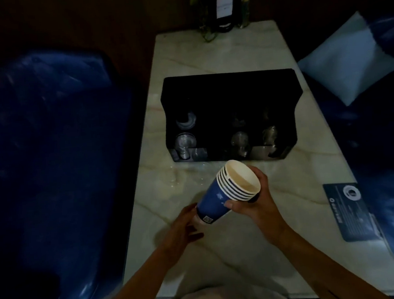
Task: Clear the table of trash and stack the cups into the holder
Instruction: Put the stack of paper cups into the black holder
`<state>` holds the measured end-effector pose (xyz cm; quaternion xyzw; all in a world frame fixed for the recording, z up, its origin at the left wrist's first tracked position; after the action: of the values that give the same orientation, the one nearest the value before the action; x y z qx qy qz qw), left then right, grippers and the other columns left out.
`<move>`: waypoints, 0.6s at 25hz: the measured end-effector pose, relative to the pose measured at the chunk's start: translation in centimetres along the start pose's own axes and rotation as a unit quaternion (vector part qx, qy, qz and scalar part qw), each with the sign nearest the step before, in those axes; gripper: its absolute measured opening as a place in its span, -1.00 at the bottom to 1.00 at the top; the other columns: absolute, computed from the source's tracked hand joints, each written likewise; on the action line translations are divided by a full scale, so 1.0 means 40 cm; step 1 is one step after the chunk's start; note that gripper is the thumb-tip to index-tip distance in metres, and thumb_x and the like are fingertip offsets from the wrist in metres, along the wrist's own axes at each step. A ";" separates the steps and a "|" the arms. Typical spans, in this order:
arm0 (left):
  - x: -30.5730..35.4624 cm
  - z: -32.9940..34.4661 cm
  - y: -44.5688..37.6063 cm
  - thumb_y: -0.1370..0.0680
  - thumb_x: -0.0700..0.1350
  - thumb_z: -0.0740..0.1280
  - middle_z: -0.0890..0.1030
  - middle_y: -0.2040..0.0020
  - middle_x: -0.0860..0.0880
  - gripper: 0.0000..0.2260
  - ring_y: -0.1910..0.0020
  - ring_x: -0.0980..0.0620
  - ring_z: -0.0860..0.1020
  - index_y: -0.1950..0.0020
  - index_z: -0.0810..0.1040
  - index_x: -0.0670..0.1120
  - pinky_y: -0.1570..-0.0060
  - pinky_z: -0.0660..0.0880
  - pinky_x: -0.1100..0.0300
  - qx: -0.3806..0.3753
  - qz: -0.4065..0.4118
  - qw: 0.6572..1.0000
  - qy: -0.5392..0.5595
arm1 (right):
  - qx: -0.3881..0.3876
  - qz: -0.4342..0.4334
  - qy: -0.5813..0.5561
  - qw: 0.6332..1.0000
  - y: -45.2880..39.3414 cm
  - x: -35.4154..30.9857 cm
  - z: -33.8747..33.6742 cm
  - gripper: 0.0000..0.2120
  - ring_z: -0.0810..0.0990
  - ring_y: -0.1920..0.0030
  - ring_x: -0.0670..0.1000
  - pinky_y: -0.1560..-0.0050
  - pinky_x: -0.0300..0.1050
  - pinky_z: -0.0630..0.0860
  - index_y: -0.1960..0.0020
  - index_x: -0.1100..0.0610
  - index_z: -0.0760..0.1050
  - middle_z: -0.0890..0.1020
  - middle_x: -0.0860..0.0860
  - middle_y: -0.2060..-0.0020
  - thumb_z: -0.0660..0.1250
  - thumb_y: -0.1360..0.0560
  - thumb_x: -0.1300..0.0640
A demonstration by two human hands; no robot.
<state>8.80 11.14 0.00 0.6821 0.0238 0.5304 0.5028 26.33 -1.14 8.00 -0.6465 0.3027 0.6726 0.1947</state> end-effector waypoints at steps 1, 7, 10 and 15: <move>0.005 -0.016 -0.013 -0.58 0.05 0.28 0.59 -0.15 -0.04 -0.74 -0.08 -0.11 0.62 -0.27 0.48 0.10 0.08 0.61 0.05 -0.010 -0.013 0.999 0.041 | 0.004 0.008 -0.015 1.000 -0.010 -0.006 0.015 -0.10 0.49 -0.30 0.01 -0.15 0.12 0.60 -0.44 0.11 0.20 0.44 0.07 -0.33 0.57 -0.22 0.32; 0.032 -0.109 -0.051 -0.32 0.14 0.50 0.68 -0.13 -0.01 -0.52 -0.09 -0.09 0.66 -0.22 0.55 0.18 0.08 0.61 0.10 -0.059 0.048 0.989 0.130 | 0.034 0.022 0.021 0.999 -0.068 -0.014 0.058 -0.13 0.50 -0.28 0.03 -0.17 0.18 0.57 -0.40 -0.02 0.27 0.46 0.01 -0.30 0.59 -0.19 0.14; 0.066 -0.151 -0.066 -0.28 0.16 0.55 0.63 -0.20 -0.05 -0.43 -0.11 -0.09 0.65 -0.25 0.52 0.14 0.09 0.60 0.12 -0.048 0.078 0.986 0.140 | 0.026 0.020 0.074 0.997 -0.108 -0.015 0.061 -0.15 0.49 -0.26 -0.08 -0.07 -0.16 0.59 -0.32 -0.21 0.27 0.44 -0.15 -0.27 0.62 -0.21 0.21; 0.223 -0.207 -0.087 -0.28 0.06 0.60 0.62 -0.22 -0.14 -0.40 -0.14 -0.18 0.63 -0.28 0.53 0.07 0.07 0.61 0.03 -0.035 0.160 0.974 0.158 | -0.056 0.024 0.089 0.994 -0.199 -0.068 0.086 -0.09 0.52 -0.17 -0.27 0.06 -0.30 0.58 -0.39 -0.17 0.20 0.43 -0.14 -0.28 0.59 -0.26 0.32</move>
<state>8.25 23.35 3.20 0.5667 -0.0252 0.7057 0.4246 29.16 7.38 9.40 -0.7062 0.2960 0.6330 0.1138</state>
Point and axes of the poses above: each hand's wrist, its own y-axis away from the middle knuckle, its own z-axis out of the palm, x = y × z, the point moved 3 cm from there along -y, towards the middle knuckle
